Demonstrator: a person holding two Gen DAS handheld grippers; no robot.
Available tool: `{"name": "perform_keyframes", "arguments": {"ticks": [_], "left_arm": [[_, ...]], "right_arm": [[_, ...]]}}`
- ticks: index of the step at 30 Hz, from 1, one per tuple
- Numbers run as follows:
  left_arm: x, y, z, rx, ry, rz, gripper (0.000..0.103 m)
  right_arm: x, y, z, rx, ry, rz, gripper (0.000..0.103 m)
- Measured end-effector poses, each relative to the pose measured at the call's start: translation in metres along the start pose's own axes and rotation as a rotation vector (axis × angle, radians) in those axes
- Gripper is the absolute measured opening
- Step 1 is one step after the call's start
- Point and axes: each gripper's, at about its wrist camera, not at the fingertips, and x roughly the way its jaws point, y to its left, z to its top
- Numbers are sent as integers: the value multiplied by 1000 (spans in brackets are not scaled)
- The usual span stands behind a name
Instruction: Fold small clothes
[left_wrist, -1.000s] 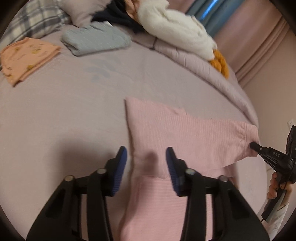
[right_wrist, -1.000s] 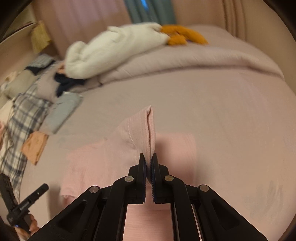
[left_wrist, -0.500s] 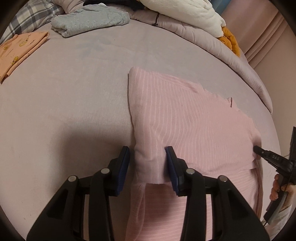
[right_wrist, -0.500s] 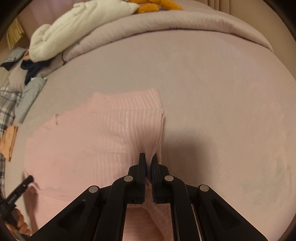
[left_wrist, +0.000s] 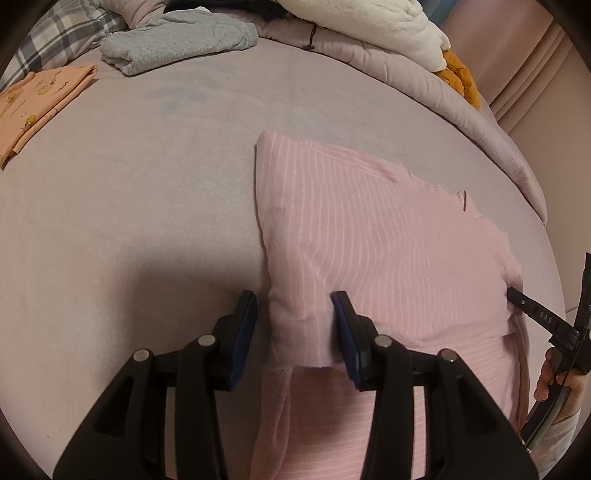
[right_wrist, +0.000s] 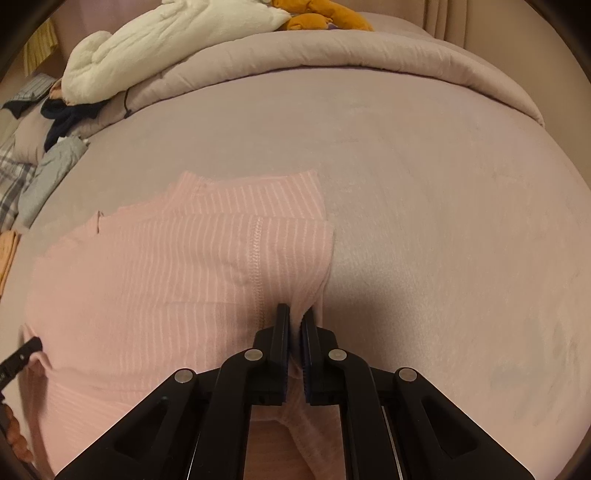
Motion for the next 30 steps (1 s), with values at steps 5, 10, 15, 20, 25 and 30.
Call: {"name": "perform_keyframes", "arguments": {"ticks": [5, 10, 15, 20, 25, 30], "left_arm": [[1, 1, 1, -6, 5, -13, 46], [-1, -1, -1, -4, -5, -15, 53], [-23, -3, -16, 12, 11, -38, 60], [-75, -1, -37, 9, -42, -82, 86], [-111, 4, -72, 9, -63, -103, 95], [-109, 18, -113, -62, 12, -135, 94]], "right_arm": [[0, 5, -2, -29, -20, -27, 6], [-1, 12, -5, -76, -40, -77, 6], [-12, 11, -8, -87, -58, -93, 8], [-44, 5, -15, -86, -95, -35, 57], [-109, -14, -43, -82, -184, 120, 76], [-141, -43, -88, -55, -186, 207, 77]]}}
